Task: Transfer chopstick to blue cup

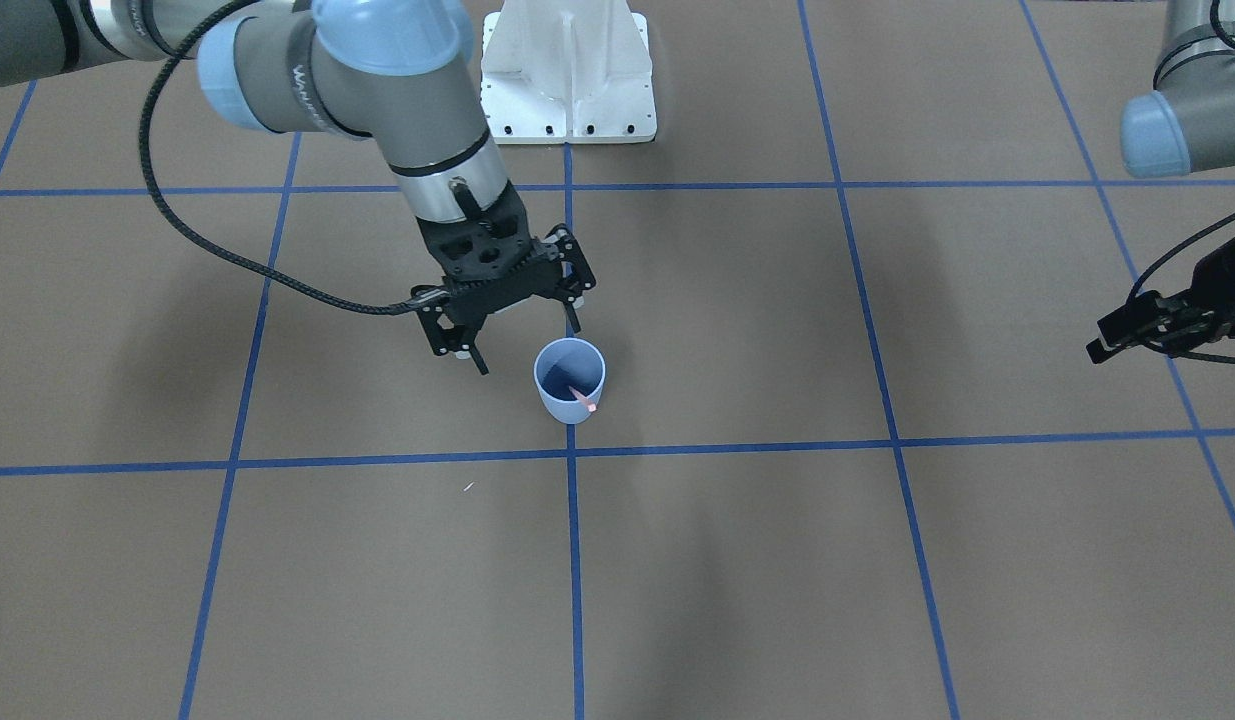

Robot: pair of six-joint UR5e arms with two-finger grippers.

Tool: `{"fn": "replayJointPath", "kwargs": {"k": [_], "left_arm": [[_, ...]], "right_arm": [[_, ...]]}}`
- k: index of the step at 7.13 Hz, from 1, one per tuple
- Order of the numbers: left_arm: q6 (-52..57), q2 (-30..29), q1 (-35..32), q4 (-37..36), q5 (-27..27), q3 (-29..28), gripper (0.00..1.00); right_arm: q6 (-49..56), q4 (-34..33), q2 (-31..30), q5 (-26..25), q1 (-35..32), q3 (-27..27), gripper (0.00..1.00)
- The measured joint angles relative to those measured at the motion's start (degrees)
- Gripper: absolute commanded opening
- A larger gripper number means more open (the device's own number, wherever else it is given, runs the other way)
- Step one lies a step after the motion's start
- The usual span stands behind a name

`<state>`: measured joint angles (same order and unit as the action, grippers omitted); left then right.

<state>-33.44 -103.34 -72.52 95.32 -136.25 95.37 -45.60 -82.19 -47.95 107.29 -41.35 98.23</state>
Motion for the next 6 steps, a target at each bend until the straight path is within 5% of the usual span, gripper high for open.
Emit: {"fn": "replayJointPath", "kwargs": {"k": [3,6], "left_arm": [[4.1,1.5,-4.8,-0.2,0.5,-0.1,0.98],[19.0,5.6,-13.0,-0.2,0.8,-2.3,0.98]], "right_arm": [[0.6,-9.0,-15.2,10.9,-12.3,12.4,1.0],[9.5,-19.7,-27.6,18.5,-24.4,14.7,1.0]]}}
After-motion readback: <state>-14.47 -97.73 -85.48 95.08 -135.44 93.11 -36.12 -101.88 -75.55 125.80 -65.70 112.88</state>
